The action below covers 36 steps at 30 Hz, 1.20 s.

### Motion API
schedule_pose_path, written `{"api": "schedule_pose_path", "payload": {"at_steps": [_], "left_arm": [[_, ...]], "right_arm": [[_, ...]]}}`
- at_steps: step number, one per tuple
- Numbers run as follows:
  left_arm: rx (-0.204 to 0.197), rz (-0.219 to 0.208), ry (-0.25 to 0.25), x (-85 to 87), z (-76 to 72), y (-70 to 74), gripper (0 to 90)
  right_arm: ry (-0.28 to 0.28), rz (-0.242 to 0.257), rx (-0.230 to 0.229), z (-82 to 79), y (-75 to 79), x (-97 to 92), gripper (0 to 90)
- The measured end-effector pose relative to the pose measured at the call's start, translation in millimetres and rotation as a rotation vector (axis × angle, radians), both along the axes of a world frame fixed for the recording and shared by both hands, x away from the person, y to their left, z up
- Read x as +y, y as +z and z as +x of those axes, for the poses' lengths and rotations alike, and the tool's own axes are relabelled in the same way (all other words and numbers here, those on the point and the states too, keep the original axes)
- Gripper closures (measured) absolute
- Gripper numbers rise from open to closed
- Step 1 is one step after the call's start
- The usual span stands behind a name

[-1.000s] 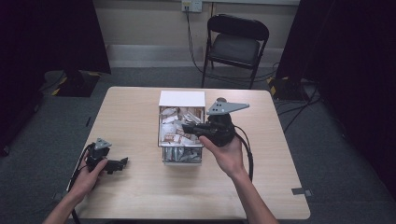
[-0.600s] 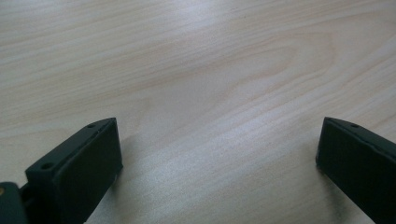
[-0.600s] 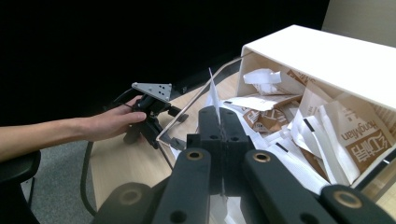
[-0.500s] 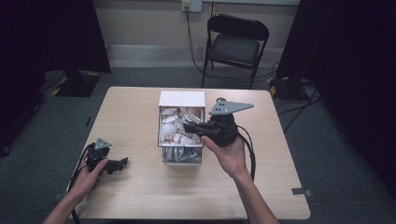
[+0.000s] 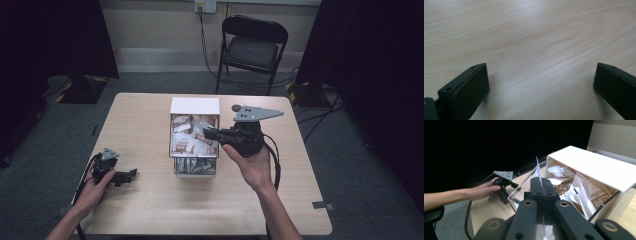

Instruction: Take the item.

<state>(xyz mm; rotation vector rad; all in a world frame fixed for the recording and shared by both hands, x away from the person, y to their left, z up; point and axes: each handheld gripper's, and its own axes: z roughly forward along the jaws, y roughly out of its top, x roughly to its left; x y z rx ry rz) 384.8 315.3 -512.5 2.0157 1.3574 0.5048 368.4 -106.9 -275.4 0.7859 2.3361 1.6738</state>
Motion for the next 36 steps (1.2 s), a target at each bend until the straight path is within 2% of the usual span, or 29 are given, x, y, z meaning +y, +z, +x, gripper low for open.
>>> {"api": "schedule_pose_path", "payload": {"at_steps": [7, 12, 30, 36], "left_arm": [[0.0, 0.001, -0.001, 0.0, 0.0, 0.0, 0.0], [0.0, 0.0, 0.0, 0.0, 0.0, 0.0, 0.0], [0.0, 0.0, 0.0, 0.0, 0.0, 0.0, 0.0], [0.0, 0.0, 0.0, 0.0, 0.0, 0.0, 0.0]], "right_arm": [[-0.008, 0.0, -0.018, -5.9, 7.9, -5.9, 90.0], [-0.026, 0.008, -0.034, -11.6, 14.9, -16.7, 90.0], [-0.108, 0.004, -0.048, -18.7, 12.9, -54.6, 90.0], [-0.121, -0.006, -0.044, -19.0, 10.3, -61.2, 90.0]]}}
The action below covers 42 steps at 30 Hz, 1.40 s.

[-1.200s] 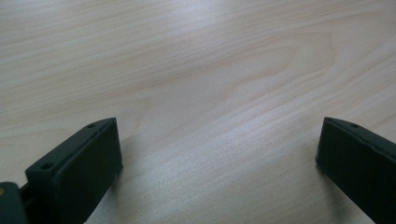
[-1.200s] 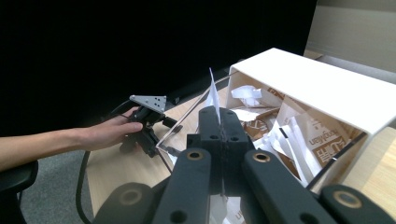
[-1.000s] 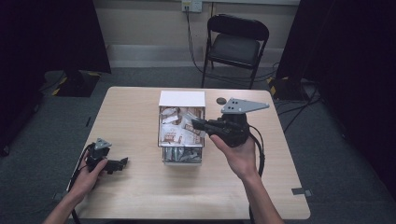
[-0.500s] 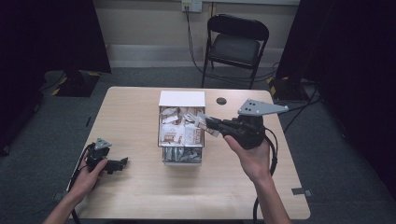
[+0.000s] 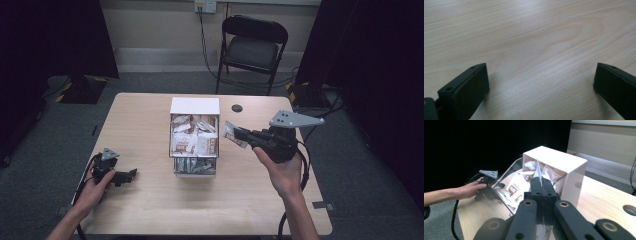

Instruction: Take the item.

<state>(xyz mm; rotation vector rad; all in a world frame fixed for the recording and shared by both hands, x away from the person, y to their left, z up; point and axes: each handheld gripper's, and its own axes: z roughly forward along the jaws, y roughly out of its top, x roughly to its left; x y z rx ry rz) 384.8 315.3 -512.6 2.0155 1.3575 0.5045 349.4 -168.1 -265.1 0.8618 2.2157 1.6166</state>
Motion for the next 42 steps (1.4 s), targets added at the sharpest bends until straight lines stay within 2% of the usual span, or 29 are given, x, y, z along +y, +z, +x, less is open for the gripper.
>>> {"api": "schedule_pose_path", "payload": {"at_steps": [9, 16, 19, 28, 30, 33, 42], "left_arm": [[0.0, 0.001, 0.0, 0.1, 0.0, 0.0, 0.0], [0.0, 0.0, 0.0, 0.0, 0.0, 0.0, 0.0], [0.0, 0.001, -0.001, 0.1, 0.0, 0.1, 0.0], [0.0, 0.001, 0.0, 0.1, 0.0, 0.0, 0.0], [0.0, 0.0, 0.0, 0.0, 0.0, 0.0, 0.0], [0.0, 0.001, 0.0, 0.0, 0.0, 0.0, 0.0], [0.0, 0.0, 0.0, 0.0, 0.0, 0.0, 0.0]], "right_arm": [[-0.055, -0.022, 0.022, 3.2, -5.9, -17.9, 90.0], [-0.075, -0.038, 0.029, 5.3, -9.2, -22.9, 90.0], [-0.084, -0.037, 0.045, 7.2, -14.4, -26.7, 90.0], [-0.099, -0.035, 0.059, 10.6, -25.1, -30.4, 90.0], [-0.108, -0.046, 0.073, 13.5, -31.1, -32.4, 90.0], [-0.118, -0.028, 0.096, 17.7, -37.2, -37.7, 90.0], [-0.145, -0.049, 0.117, 25.7, -50.6, -42.7, 90.0]]}}
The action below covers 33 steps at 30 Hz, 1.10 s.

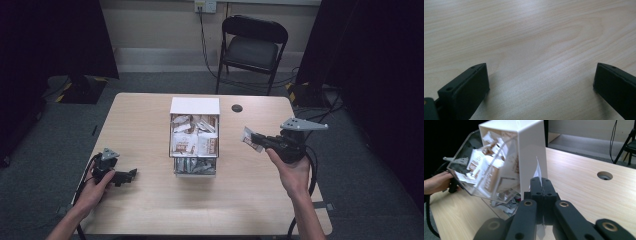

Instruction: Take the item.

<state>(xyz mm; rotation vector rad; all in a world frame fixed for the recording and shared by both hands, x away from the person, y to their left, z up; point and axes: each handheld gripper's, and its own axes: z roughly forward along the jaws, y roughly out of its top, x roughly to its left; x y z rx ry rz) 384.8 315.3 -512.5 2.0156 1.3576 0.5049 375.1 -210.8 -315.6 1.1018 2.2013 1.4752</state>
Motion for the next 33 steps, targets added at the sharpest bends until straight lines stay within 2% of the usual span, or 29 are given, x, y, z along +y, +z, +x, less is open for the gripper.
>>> {"api": "schedule_pose_path", "payload": {"at_steps": [20, 27, 33], "left_arm": [[0.0, 0.0, 0.0, 0.0, 0.0, 0.0, 0.0], [0.0, 0.0, 0.0, 0.0, 0.0, 0.0, 0.0], [0.0, 0.0, 0.0, 0.0, 0.0, 0.0, 0.0]], "right_arm": [[-0.04, -0.03, 0.065, 19.0, -39.0, -5.0, 90.0], [-0.029, -0.053, 0.082, 24.1, -53.4, -1.0, 90.0], [-0.029, -0.062, 0.098, 25.2, -59.6, 1.9, 90.0]]}}
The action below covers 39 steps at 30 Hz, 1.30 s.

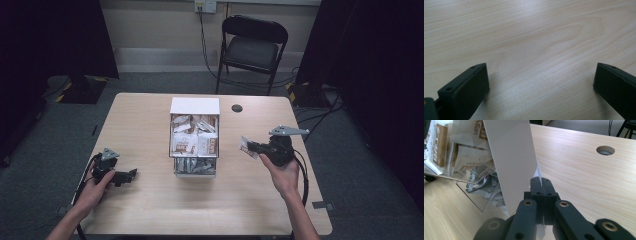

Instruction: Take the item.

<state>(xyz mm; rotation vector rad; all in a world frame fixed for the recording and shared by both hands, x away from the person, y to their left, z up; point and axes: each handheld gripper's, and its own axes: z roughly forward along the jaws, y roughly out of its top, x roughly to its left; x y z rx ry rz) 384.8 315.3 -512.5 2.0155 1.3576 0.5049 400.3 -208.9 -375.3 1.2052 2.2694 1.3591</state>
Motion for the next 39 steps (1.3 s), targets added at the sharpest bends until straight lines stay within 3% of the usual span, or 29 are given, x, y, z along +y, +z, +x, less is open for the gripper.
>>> {"api": "schedule_pose_path", "payload": {"at_steps": [17, 25, 39], "left_arm": [[0.0, 0.0, 0.0, 0.0, 0.0, 0.0, 0.0], [0.0, 0.001, -0.001, 0.1, 0.0, 0.0, 0.0], [0.0, 0.0, -0.002, 0.1, 0.1, 0.0, 0.0]], "right_arm": [[0.019, -0.037, 0.05, 11.9, -32.6, 10.9, 90.0], [0.012, -0.058, 0.102, 15.7, -53.2, 12.4, 90.0], [0.002, -0.076, 0.133, 24.4, -75.0, 15.1, 90.0]]}}
